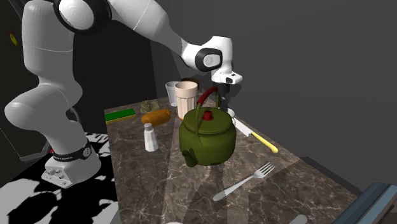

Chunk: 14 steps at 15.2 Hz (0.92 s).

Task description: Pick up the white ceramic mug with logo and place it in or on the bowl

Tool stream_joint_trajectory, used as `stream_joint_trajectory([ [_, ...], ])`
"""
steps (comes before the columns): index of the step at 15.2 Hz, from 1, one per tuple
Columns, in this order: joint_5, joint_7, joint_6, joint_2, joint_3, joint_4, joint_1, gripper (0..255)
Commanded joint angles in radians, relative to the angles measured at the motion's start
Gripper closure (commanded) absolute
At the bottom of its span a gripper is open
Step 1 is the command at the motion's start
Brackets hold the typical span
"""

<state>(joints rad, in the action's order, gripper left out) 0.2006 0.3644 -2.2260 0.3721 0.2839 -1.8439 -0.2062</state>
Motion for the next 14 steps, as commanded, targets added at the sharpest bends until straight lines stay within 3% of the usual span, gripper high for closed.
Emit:
stream_joint_trajectory([
  [1, 0.0, 0.0, 0.0, 0.0, 0.0, 0.0, 0.0, 0],
  [2, 0.0, 0.0, 0.0, 0.0, 0.0, 0.0, 0.0, 255],
  [14, -0.01, -0.008, 0.033, -0.02, 0.004, 0.014, 0.003, 255],
])
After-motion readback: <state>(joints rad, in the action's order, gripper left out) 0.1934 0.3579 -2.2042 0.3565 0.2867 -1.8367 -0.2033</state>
